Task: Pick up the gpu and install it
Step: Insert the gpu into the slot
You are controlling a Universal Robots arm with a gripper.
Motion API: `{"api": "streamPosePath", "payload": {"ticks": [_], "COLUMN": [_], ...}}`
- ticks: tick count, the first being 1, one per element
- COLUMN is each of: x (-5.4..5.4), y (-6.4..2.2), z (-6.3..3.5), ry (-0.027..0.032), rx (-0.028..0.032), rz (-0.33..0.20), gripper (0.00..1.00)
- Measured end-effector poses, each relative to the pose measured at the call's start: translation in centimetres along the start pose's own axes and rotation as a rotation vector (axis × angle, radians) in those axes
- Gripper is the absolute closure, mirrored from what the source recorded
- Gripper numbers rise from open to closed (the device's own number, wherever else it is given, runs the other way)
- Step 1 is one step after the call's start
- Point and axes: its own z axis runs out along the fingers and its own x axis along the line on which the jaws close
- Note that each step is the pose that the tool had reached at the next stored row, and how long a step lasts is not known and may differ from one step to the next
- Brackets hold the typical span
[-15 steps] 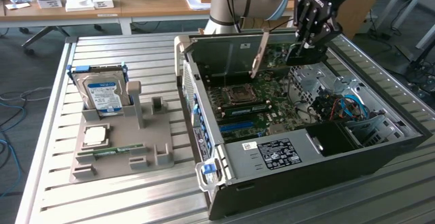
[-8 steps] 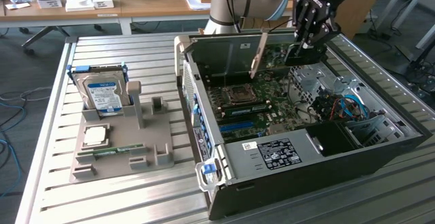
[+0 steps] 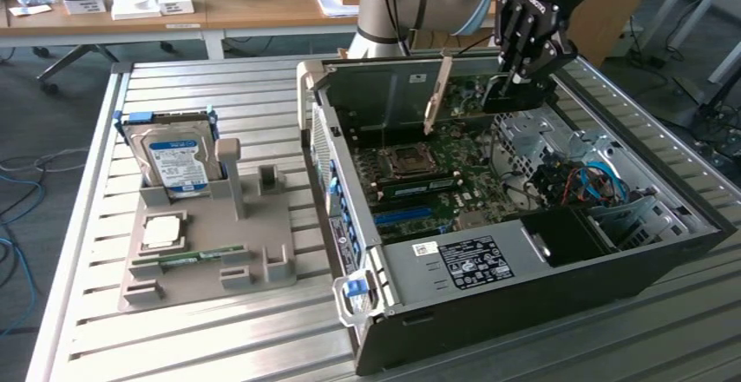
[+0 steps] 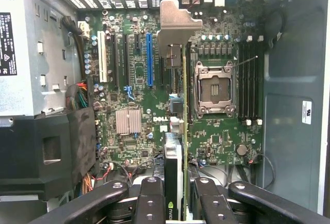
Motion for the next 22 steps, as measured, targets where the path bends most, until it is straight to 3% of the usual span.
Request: {"api": "streamPosePath", "payload": {"ticks": [22], "x": [0.03], "y": [0.47], "z": [0.0], "ry": [-0.0002], "rx": [0.0017], "rz": [-0.003], "gripper": [0.73]}}
